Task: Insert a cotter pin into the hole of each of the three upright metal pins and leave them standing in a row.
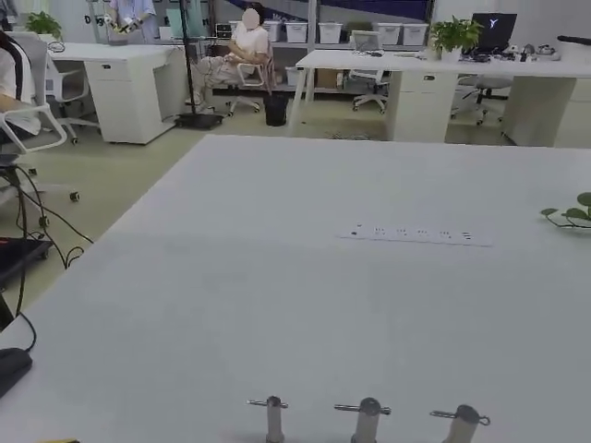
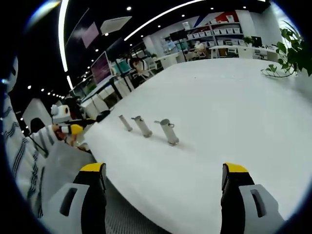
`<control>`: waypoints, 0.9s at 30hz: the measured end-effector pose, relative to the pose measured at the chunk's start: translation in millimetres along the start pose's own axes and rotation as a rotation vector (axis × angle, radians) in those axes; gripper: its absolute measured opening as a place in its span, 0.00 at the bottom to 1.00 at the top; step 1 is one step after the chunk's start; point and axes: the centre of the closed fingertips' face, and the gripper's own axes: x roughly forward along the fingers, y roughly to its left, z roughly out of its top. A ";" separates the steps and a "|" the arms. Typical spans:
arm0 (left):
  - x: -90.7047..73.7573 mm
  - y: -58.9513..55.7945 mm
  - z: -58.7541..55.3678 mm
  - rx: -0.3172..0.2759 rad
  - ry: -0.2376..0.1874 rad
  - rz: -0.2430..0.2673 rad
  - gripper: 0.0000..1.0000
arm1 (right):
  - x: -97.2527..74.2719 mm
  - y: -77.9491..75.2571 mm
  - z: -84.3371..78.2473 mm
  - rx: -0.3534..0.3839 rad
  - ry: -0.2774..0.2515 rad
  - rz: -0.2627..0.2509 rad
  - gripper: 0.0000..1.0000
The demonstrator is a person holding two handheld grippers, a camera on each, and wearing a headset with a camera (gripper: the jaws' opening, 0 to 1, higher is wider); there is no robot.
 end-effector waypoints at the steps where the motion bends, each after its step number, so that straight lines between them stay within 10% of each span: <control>1: 0.4 -0.2 0.3 -0.001 0.001 0.000 0.99 | -0.4 -0.3 1.3 -0.004 -0.009 -0.002 1.00; 27: 6.8 -1.6 -7.6 0.021 0.037 -0.002 0.99 | -6.4 -2.5 -11.0 0.014 0.025 -0.094 1.00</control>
